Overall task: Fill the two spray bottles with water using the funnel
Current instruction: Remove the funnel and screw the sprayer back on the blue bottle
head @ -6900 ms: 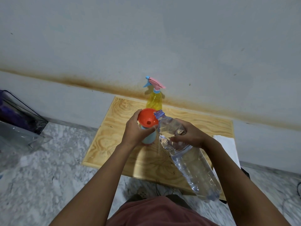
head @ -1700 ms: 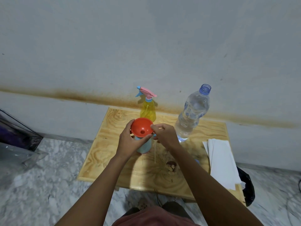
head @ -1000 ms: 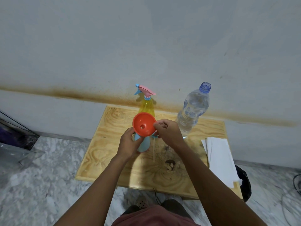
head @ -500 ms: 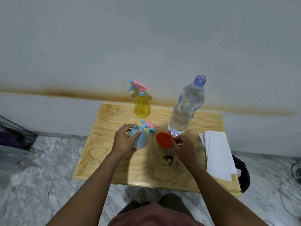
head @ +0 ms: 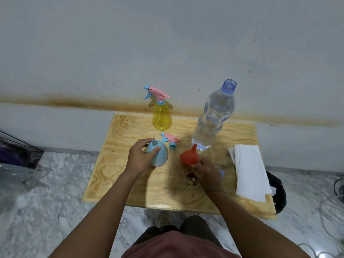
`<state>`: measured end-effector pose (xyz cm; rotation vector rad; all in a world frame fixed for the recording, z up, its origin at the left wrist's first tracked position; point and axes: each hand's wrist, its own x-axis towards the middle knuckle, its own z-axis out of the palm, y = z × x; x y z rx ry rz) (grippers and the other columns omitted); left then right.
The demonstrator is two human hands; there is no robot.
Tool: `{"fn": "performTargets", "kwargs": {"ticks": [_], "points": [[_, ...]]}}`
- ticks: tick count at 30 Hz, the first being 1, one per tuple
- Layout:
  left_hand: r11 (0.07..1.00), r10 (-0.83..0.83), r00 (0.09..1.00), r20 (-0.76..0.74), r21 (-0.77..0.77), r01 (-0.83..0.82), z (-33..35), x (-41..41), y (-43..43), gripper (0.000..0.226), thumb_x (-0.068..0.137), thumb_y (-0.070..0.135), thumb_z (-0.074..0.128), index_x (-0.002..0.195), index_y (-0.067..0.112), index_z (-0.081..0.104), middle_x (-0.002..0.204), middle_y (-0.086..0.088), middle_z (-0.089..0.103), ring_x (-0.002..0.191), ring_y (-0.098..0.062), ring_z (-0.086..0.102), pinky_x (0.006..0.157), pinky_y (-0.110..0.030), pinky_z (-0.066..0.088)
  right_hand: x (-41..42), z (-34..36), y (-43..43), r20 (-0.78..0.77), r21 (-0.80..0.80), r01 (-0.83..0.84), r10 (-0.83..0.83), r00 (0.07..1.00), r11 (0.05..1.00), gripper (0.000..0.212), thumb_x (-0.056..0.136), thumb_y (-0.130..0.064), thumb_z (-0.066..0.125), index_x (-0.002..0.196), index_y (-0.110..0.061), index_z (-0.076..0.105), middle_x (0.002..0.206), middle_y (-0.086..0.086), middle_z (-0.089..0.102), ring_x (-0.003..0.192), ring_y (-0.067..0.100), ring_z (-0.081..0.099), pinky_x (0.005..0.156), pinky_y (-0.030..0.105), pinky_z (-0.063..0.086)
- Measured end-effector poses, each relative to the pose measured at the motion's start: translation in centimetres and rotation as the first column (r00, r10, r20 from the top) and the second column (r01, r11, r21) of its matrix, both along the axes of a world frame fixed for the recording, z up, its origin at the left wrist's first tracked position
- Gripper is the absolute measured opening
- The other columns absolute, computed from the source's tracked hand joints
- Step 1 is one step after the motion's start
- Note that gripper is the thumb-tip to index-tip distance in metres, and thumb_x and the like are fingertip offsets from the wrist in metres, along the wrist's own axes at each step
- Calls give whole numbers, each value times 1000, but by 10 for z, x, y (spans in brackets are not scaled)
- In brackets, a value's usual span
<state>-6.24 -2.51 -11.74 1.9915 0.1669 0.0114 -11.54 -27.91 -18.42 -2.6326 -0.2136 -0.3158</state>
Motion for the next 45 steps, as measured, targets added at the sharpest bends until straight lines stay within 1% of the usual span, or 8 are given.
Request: {"fn": "performTargets", "kwargs": {"ticks": [6, 15, 19, 23, 31, 38, 41, 45], "points": [[1000, -12, 1000, 1, -9, 12, -1, 0, 2, 34, 81, 19, 80, 114, 22, 70, 109, 12, 64, 100, 1, 59, 85, -31, 55, 2, -2, 4, -392, -75, 97, -119, 912, 992, 18, 92, -26, 59, 104, -20, 70, 109, -1, 61, 95, 19, 60, 73, 27, 42], [998, -57, 998, -20, 18, 57, -11, -3, 5, 56, 78, 29, 83, 129, 27, 60, 123, 14, 60, 110, -4, 57, 89, -25, 51, 52, 52, 46, -5, 64, 132, -132, 991, 989, 16, 82, -27, 71, 95, -17, 72, 88, 0, 68, 80, 20, 62, 65, 30, 48], [997, -78, 994, -79, -4, 77, -21, -4, 7, 72, 73, 28, 87, 137, 23, 55, 130, 12, 57, 113, -4, 54, 87, -17, 45, 100, 59, 75, -348, -26, 94, -97, 932, 995, 33, 90, -40, 58, 108, -15, 70, 104, 6, 69, 98, 26, 62, 80, 37, 51], [998, -66, 988, -139, -32, 62, -32, -3, 9, 80, 64, 33, 87, 137, 22, 54, 130, 8, 59, 114, -10, 57, 88, -22, 48, 118, 56, 85, -555, -53, 86, -100, 825, 995, 40, 91, -39, 60, 114, -7, 64, 112, 13, 67, 101, 31, 63, 73, 34, 45], [998, -62, 985, -163, -35, 57, -39, -2, 4, 83, 62, 24, 94, 134, 23, 53, 125, 10, 61, 110, -9, 58, 87, -21, 50, 127, 36, 85, -688, 37, 190, -113, 717, 981, 15, 88, -26, 62, 82, -13, 58, 76, 0, 53, 76, 20, 55, 48, 24, 32], [998, -58, 989, -133, 13, 60, -38, -1, 3, 72, 60, 27, 92, 122, 33, 56, 115, 17, 64, 103, -6, 62, 83, -24, 54, 129, 49, 85, -576, 387, 374, -96, 812, 843, 34, 86, -23, 68, 55, -17, 54, 45, -7, 47, 40, 1, 43, 46, 24, 33], [997, -73, 989, -129, 23, 77, -36, 1, 3, 68, 61, 25, 91, 120, 32, 57, 115, 13, 65, 102, -9, 61, 78, -19, 51, 117, 83, 83, -391, 574, 317, -87, 916, 756, 13, 90, -20, 67, 79, -12, 69, 65, 8, 64, 57, 6, 52, 56, 25, 40], [996, -87, 986, -140, -5, 87, -30, -1, 2, 64, 65, 22, 90, 116, 37, 56, 111, 17, 63, 97, 0, 58, 70, -5, 44, 98, 125, 82, -176, 730, 182, -77, 981, 659, 17, 95, -17, 65, 111, -13, 69, 89, -7, 71, 78, -4, 64, 70, 11, 48]]}}
